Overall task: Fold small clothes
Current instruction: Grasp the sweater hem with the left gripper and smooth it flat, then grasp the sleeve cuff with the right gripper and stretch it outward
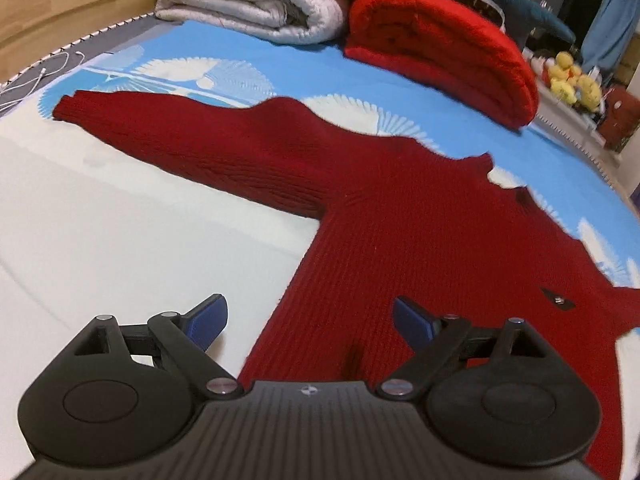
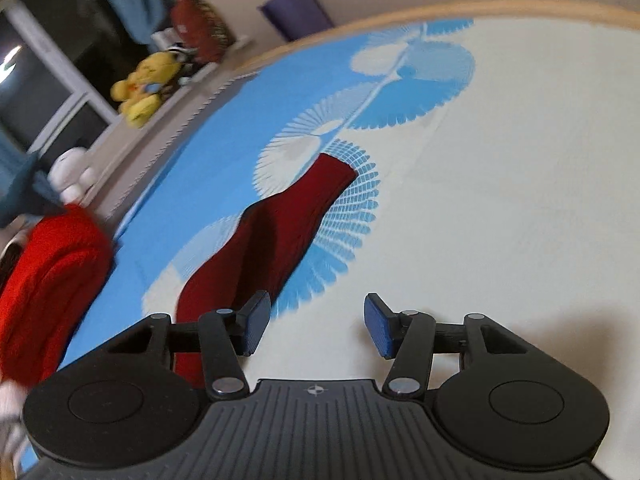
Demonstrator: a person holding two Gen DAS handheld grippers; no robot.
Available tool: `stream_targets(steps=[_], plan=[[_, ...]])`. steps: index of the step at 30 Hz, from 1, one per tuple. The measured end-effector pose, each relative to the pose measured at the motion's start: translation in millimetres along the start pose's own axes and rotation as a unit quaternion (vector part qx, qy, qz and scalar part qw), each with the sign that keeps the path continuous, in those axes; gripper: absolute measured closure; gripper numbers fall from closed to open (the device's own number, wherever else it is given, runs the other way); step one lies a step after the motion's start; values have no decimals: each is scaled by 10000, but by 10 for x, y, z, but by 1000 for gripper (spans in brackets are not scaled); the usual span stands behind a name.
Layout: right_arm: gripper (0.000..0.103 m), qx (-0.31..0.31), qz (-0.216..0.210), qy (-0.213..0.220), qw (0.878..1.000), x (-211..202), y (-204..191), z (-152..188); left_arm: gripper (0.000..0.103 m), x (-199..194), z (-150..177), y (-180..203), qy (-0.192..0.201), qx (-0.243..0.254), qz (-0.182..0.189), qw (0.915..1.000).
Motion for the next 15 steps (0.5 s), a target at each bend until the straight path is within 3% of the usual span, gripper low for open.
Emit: stream_targets(steps=[5,8,10,11,12,13,15], plan=[[47,72,256,-96,9996,811,9,4,10,218,65,51,-250,207,-116,9994],[43,-706,660,211,9951,1030,-83,-29,10,304,116,35,-298,349,-323,9984],[36,-876,599,262,9940,1119,-166,-32,9,335,130,46,-312,384,-386,9980],[41,-860,450,248,9950,1154,-211,-29,9,337,143,51,-311,376,-367,9981],[55,-839,326,188,9958,1182,-251,-23,9,338,151,60,-317,366,-346,9982],[90,-837,245,85,9962,1197,-278,-22,10,343,158,86,-330,363,-315,9983],[90,-892,155,316,9954,1030,-352,-83,10,346,164,132,-341,387,-259,9983]])
Point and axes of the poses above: each gripper's, at about its wrist camera, not at the fingertips, and x roughly the way its jaws point, y to its right, z to its underside, the point moved 9 cm from there along x, roughly the way its jaws point, and after that the axes turned 11 degrees about -z, right-handed, at the moved point
